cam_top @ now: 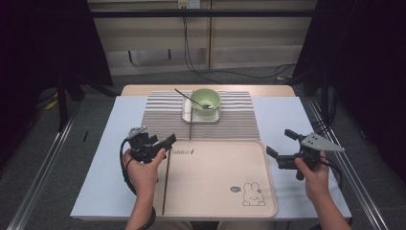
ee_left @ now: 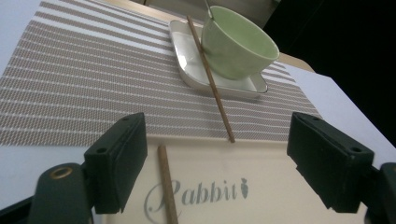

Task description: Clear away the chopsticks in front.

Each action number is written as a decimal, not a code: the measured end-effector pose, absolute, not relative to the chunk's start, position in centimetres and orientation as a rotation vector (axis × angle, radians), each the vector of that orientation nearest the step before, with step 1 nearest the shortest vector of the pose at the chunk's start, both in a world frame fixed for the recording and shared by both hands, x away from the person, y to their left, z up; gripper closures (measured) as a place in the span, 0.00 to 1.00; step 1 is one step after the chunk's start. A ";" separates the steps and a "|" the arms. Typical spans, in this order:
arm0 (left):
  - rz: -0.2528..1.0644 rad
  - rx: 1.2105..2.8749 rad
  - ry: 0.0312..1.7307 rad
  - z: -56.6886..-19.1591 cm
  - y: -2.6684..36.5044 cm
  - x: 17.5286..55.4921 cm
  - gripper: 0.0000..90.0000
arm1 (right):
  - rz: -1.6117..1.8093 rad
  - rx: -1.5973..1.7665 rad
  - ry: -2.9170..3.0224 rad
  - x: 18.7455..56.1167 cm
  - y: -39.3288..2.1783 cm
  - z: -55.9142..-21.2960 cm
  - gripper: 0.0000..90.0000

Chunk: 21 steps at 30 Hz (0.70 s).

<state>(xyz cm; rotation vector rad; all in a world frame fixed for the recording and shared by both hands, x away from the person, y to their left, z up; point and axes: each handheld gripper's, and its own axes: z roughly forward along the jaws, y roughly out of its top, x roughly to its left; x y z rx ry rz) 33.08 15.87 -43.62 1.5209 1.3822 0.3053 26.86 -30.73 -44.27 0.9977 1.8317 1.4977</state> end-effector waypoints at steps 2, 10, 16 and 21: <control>0.307 1.522 1.373 -43.6 15.8 33.3 0.20 | 1.495 0.996 1.836 26.9 -30.7 -44.3 0.01; 0.294 1.536 1.366 -43.8 14.7 35.2 0.19 | 1.484 0.998 1.840 26.9 -30.6 -44.3 0.01; 0.293 1.543 1.368 -43.8 14.1 36.5 0.18 | 1.486 0.995 1.843 26.9 -30.7 -44.3 0.01; 0.300 1.536 1.363 -43.8 13.9 37.4 0.18 | 1.486 0.994 1.842 26.9 -30.6 -44.3 0.01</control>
